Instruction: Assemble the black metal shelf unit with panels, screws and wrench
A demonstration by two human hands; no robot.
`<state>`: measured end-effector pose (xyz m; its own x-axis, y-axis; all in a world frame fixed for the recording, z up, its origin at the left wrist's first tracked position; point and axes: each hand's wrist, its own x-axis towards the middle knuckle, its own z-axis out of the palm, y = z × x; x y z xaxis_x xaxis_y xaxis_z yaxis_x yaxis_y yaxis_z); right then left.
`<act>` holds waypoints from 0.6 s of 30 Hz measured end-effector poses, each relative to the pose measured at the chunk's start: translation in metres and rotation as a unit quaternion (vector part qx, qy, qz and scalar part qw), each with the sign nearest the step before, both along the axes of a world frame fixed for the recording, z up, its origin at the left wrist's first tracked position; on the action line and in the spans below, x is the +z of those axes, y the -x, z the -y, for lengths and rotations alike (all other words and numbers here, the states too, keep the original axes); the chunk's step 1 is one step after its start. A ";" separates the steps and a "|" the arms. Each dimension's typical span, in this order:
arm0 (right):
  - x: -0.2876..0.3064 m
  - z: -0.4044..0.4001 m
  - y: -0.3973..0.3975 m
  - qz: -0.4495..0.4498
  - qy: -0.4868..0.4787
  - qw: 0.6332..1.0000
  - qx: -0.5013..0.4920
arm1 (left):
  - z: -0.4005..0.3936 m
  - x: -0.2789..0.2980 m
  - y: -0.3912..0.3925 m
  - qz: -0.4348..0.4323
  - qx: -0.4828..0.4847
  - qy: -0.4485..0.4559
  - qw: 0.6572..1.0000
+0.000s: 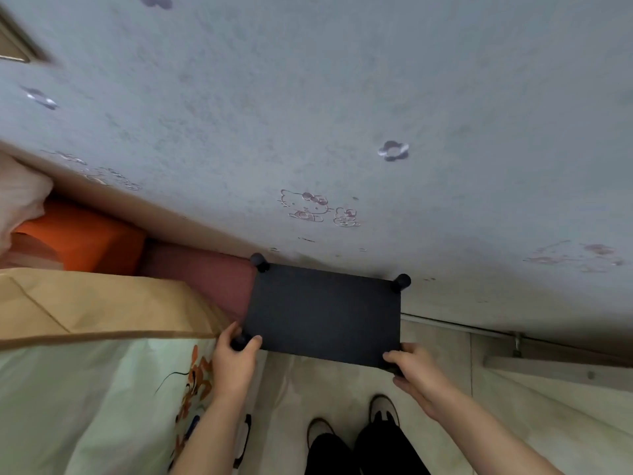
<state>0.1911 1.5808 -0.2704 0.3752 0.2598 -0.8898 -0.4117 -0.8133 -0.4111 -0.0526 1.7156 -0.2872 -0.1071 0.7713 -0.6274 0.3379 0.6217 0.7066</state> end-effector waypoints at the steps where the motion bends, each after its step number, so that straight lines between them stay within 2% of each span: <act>1: 0.007 0.000 0.001 0.018 0.001 1.000 0.019 | 0.003 0.007 -0.001 -0.014 -0.016 -0.008 1.000; 9: 0.046 0.011 0.011 0.197 -0.029 0.961 0.190 | 0.035 0.053 -0.006 -0.098 -0.136 -0.087 0.982; 18: 0.088 0.038 0.025 0.234 -0.087 0.943 0.221 | 0.079 0.095 -0.003 -0.110 -0.191 -0.098 0.970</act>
